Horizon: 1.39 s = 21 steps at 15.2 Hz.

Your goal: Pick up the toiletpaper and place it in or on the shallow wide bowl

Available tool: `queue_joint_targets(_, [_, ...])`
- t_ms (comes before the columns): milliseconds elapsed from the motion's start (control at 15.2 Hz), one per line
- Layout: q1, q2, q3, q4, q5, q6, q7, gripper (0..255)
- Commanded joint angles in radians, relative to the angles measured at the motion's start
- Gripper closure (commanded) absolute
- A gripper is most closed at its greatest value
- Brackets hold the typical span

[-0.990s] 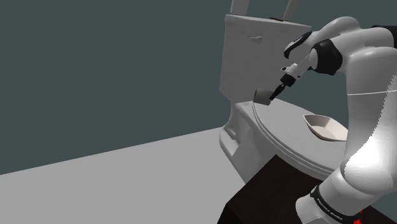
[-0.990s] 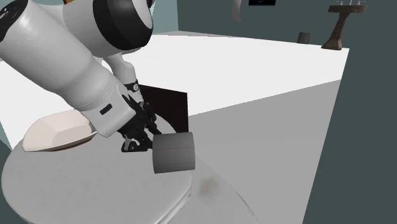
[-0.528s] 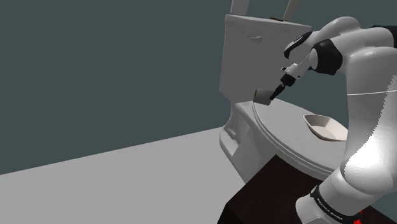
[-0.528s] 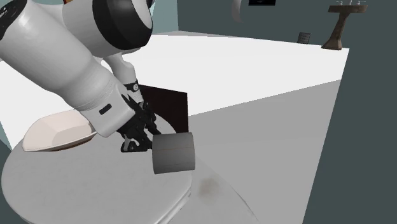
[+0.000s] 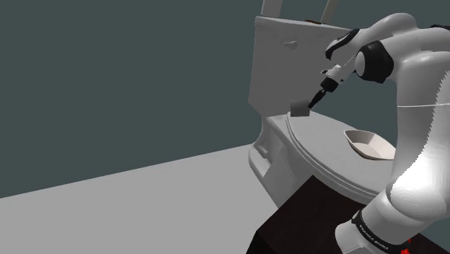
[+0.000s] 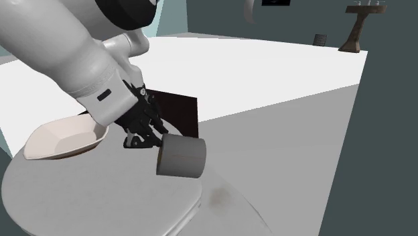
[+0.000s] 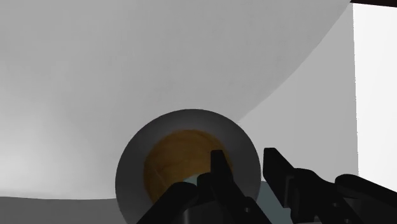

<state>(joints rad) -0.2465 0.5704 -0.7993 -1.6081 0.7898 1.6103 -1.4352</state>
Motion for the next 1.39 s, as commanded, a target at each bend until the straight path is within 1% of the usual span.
queue_joint_targets(0, [0.003, -0.014, -0.006, 0.010, -0.009, -0.017, 0.013, 255])
queue_joint_targets(990, [-0.006, -0.074, -0.030, 0.127, -0.052, -0.152, 0.096, 255])
queue_joint_targets(1320, [0.029, -0.205, -0.096, -0.039, -0.149, -0.120, 0.024, 255])
